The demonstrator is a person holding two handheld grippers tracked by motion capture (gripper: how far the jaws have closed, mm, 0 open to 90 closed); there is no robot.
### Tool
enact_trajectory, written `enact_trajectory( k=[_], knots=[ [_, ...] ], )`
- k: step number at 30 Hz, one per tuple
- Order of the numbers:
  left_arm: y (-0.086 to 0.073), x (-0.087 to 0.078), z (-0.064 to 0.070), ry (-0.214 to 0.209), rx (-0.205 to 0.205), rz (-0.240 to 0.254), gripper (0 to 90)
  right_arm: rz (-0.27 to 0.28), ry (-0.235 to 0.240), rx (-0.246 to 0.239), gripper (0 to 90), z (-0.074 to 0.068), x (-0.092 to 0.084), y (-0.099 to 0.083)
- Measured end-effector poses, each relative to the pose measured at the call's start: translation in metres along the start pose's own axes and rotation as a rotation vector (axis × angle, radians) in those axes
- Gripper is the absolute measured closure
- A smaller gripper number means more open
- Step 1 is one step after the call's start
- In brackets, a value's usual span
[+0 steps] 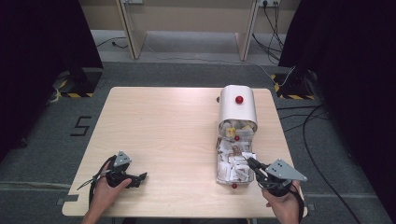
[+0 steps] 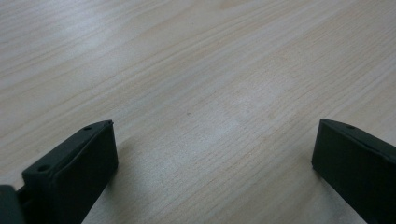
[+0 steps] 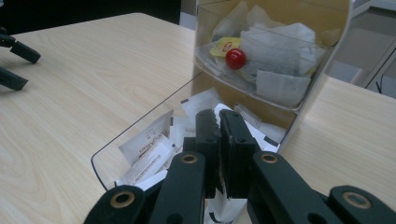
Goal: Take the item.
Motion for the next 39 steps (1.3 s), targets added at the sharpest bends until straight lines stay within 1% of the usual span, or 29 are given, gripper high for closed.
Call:
enact_trajectory(
  k=[9, 12, 21, 22, 29, 30, 33, 39],
  knots=[
    [0.000, 0.000, 0.000, 0.000, 0.000, 0.000, 0.0, 0.001, -0.040, 0.016, 86.9, 0.012, -0.008, -0.003],
    [0.000, 0.000, 0.000, 0.000, 0.000, 0.000, 0.0, -0.002, -0.057, 0.031, 86.9, 0.019, -0.011, -0.007],
    [0.000, 0.000, 0.000, 0.000, 0.001, -0.001, 0.0, -0.013, -0.086, 0.050, 86.9, 0.029, -0.014, -0.015],
    [0.000, 0.000, 0.000, 0.000, 0.000, 0.000, 0.0, -0.019, -0.093, 0.058, 86.9, 0.030, -0.014, -0.017],
    [0.000, 0.000, 0.000, 0.000, 0.000, 0.000, 0.0, -0.029, -0.107, 0.066, 86.9, 0.036, -0.015, -0.023],
    [0.000, 0.000, 0.000, 0.000, 0.000, 0.000, 0.0, -0.030, -0.112, 0.074, 86.9, 0.039, -0.016, -0.025],
    [0.000, 0.000, 0.000, 0.000, 0.000, 0.000, 0.0, -0.033, -0.121, 0.085, 86.9, 0.041, -0.016, -0.027],
    [0.000, 0.000, 0.000, 0.001, 0.002, 0.001, 0.0, -0.047, -0.129, 0.098, 86.9, 0.047, -0.014, -0.035]
  ],
)
Point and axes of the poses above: each handheld gripper's, and its own axes: x roughly forward along the jaws, y roughly out of its top, z roughly to its right, the point moved 6 cm from there along x, roughly forward along the jaws, and after that the axes turned 15 degrees about -x, right-handed, at the moved point
